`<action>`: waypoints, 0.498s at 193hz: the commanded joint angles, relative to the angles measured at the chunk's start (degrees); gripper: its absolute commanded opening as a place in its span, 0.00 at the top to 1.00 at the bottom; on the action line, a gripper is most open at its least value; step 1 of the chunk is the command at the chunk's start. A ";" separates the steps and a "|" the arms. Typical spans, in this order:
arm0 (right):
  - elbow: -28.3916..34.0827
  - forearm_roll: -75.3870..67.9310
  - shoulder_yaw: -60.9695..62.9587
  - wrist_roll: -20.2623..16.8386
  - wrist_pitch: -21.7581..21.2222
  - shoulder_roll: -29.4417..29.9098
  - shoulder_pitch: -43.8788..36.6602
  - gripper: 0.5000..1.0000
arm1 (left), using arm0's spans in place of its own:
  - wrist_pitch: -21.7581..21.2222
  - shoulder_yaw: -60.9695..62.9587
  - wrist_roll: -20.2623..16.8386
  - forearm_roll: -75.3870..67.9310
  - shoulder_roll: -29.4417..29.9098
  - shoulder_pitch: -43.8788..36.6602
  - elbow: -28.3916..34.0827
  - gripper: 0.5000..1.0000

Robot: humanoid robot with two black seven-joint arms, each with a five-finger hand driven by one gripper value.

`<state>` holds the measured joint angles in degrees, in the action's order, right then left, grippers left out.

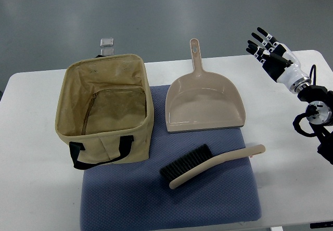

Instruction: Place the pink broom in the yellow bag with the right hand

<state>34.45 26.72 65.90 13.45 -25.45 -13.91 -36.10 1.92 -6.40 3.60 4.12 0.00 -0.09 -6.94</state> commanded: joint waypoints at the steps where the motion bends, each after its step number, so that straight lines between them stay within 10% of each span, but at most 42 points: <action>1: 0.00 0.00 0.02 0.00 -0.48 0.03 -0.02 0.14 | 0.01 -0.02 0.00 0.02 0.00 0.00 0.00 0.00; 96: 0.00 -0.18 0.45 0.35 -2.06 -0.76 -0.02 0.14 | 0.01 -0.02 0.00 0.02 0.00 0.00 0.00 0.00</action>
<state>34.45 26.55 66.32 13.62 -27.33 -14.67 -36.21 1.94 -6.42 3.60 4.14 0.00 -0.09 -6.94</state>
